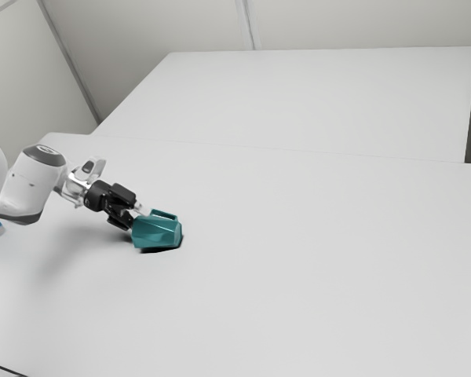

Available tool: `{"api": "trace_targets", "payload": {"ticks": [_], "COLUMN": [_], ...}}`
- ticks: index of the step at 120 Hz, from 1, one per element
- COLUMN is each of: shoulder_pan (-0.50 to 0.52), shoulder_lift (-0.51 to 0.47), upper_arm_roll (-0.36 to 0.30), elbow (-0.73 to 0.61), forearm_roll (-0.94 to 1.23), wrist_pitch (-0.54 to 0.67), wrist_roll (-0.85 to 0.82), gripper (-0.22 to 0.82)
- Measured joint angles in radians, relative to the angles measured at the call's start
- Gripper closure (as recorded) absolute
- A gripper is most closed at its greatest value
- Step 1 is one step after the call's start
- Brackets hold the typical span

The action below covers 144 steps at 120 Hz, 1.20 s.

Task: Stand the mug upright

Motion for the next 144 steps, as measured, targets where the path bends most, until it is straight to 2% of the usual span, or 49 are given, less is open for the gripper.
{"api": "trace_targets", "payload": {"ticks": [34,52,85,112,144], "shoulder_pan": [0.006,0.005,-0.005,-0.055,-0.213], "shoulder_lift": [0.002,0.002,-0.011,-0.083,-0.21], "upper_arm_roll": [0.0,0.0,0.0,-0.004,-0.009], "elbow": [0.001,0.001,0.001,0.001,-0.054], "forearm_roll": [-0.004,-0.003,0.0,0.043,0.34], "wrist_pitch": [-0.021,-0.025,-0.019,0.014,0.217], "wrist_roll": [0.038,0.057,0.088,0.095,0.021], "gripper": [0.6,0.71,0.75,0.77,0.78]}}
